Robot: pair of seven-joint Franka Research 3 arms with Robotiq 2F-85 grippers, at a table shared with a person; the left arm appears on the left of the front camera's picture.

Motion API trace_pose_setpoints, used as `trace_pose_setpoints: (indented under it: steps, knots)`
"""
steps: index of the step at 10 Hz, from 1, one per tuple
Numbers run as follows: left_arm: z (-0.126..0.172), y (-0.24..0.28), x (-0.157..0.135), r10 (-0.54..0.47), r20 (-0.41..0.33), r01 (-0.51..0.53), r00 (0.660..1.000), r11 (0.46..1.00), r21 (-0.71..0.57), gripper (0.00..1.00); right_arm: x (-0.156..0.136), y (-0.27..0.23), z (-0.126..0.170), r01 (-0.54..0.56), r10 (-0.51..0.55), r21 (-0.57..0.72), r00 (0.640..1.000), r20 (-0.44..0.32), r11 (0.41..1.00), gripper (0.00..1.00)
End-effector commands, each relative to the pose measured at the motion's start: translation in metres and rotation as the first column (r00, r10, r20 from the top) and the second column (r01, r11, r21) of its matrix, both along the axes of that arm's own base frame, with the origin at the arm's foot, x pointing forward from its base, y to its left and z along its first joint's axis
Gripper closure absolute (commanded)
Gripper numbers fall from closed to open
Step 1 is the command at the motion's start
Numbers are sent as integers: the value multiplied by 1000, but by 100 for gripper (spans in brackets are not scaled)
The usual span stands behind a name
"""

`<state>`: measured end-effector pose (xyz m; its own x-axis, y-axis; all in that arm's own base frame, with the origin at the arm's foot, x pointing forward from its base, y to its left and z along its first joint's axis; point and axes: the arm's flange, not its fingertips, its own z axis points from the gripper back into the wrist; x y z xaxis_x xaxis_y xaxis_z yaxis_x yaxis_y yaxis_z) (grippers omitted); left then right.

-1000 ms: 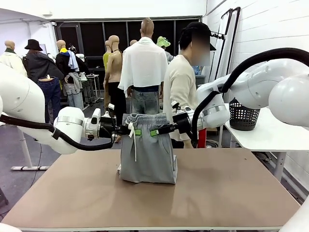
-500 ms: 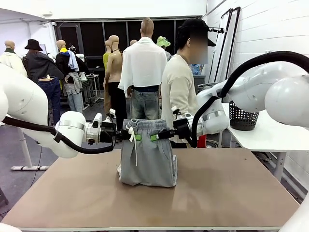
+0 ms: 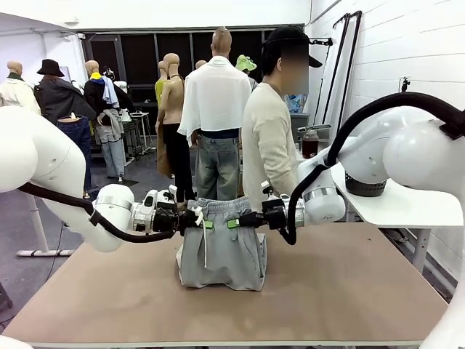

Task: Fold the training pants.
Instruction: Fold the Training pants in half.

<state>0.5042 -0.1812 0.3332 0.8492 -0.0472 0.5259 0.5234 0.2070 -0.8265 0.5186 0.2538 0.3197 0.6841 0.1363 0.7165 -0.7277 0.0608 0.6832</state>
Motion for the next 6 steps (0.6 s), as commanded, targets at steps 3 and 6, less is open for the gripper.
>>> trace_pose_setpoints:
  steps: [3, 6]
  knots:
    - [-15, 25, 42, 88, -28, -87, 996, 995, 40, 100, 34, -18, -15, 118, -120, -24, 990, -70, 993, 100]
    - [-33, 27, 64, 123, -40, -122, 992, 992, 41, 100, 54, -22, -32, 153, -160, -68, 980, -118, 986, 100]
